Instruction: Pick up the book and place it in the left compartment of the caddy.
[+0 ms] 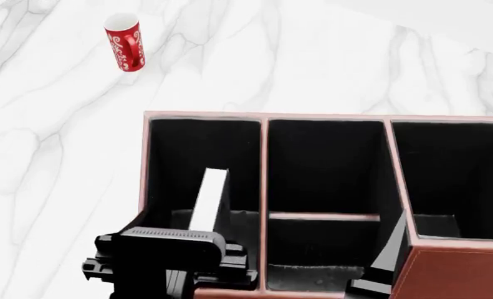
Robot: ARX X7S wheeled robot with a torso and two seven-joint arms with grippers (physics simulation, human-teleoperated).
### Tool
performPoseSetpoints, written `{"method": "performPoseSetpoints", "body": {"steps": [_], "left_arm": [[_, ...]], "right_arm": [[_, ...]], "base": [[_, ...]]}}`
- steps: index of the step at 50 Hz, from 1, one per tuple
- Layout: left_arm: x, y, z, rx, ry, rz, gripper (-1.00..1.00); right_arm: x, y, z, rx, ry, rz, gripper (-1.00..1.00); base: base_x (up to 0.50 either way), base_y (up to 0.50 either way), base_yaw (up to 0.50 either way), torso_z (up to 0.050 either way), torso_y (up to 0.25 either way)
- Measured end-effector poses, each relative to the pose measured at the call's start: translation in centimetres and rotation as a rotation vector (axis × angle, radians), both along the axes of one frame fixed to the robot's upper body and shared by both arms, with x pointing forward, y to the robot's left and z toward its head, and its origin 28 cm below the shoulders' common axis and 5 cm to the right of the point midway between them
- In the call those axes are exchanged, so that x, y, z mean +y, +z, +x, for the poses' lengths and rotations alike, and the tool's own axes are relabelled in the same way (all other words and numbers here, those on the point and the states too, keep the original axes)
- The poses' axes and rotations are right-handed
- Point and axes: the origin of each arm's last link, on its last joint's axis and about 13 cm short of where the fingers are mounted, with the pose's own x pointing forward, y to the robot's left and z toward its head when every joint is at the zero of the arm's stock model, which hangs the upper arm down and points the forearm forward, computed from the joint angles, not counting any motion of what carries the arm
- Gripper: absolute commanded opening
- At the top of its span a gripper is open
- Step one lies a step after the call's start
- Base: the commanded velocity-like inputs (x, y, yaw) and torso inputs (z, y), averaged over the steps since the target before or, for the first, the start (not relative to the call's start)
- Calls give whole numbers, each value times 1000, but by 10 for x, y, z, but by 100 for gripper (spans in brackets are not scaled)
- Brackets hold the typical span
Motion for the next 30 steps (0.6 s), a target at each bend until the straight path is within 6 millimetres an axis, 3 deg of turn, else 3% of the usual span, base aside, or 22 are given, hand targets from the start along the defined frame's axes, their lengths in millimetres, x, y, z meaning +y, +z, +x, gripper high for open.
{"method": "performPoseSetpoints", "body": {"steps": [22,30], "left_arm": [[0,4,-2,-15,-11,-3,100],[3,17,-10,-51,-30,-6,100]], "right_arm": [[0,0,0,-1,3,3,100],[0,1,0,-2,3,3,100]], "base": [[0,0,0,0,0],[0,0,0,0,0]]}}
